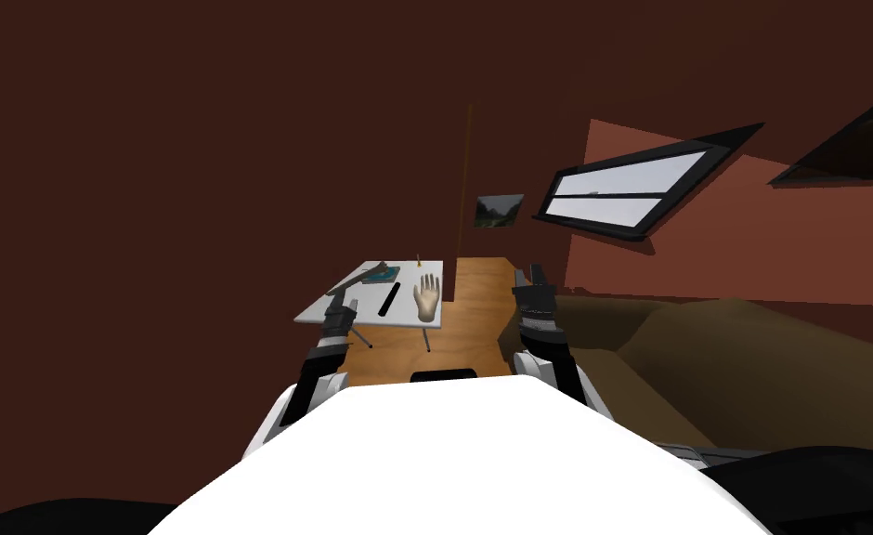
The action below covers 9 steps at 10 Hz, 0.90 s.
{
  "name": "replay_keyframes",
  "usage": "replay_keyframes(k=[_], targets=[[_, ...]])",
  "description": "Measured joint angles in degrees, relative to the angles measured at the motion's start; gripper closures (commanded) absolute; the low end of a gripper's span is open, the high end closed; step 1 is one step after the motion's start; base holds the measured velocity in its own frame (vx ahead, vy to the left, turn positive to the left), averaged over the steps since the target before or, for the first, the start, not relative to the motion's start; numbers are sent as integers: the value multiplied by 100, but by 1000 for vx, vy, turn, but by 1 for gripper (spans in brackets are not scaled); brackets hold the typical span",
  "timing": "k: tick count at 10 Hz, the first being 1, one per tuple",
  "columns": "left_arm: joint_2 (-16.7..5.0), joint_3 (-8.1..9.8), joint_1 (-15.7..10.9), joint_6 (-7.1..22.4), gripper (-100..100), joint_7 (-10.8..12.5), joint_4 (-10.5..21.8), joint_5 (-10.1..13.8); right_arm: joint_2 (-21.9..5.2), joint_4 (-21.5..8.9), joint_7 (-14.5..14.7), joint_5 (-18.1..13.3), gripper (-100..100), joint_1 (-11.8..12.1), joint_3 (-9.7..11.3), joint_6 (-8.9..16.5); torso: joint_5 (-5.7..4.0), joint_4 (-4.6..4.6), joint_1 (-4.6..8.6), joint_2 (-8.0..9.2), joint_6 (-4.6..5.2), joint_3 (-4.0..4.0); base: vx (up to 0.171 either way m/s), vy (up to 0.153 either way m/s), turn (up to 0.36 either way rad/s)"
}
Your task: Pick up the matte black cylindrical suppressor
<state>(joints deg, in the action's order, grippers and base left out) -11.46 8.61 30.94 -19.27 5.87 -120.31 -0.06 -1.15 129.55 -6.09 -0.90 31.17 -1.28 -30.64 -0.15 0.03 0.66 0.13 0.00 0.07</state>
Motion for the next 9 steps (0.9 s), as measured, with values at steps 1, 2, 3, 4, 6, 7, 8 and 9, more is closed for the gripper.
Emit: replay_keyframes(k=[1,2,3,4,6,7,8,9], targets=[[-61,54,116,79,-100,92,148,64,0,0,0,0,0,0,0,0,-2,1,8,3,0,2,-2,-131,-12],[-100,92,122,181,-100,145,202,98,-1,0,0,0,0,0,-1,0,1,0,-13,-7,0,-3,13,-116,-57],[-200,189,98,345,-100,227,302,173,-1,0,0,0,0,0,-1,0,4,-2,-22,-13,1,-7,3,-82,-30],[-212,211,97,457,-100,265,358,195,-1,0,0,0,0,1,-1,0,6,-2,-35,-12,0,-7,10,-97,-56],[-418,416,47,847,-100,440,653,369,0,0,0,0,0,0,0,0,3,-3,-12,-15,1,-9,9,-153,-61],[-428,451,135,959,-100,497,680,408,-1,0,0,0,0,1,-1,0,2,-2,-16,-12,-1,-7,14,-136,-66],[-498,527,187,1010,-100,566,879,487,-1,0,0,0,0,1,-1,0,3,-3,-17,-14,0,-8,50,-182,-112],[-575,645,271,1173,-100,661,983,597,0,0,0,0,0,1,0,0,0,-4,-4,-24,0,-13,31,-140,-11]])
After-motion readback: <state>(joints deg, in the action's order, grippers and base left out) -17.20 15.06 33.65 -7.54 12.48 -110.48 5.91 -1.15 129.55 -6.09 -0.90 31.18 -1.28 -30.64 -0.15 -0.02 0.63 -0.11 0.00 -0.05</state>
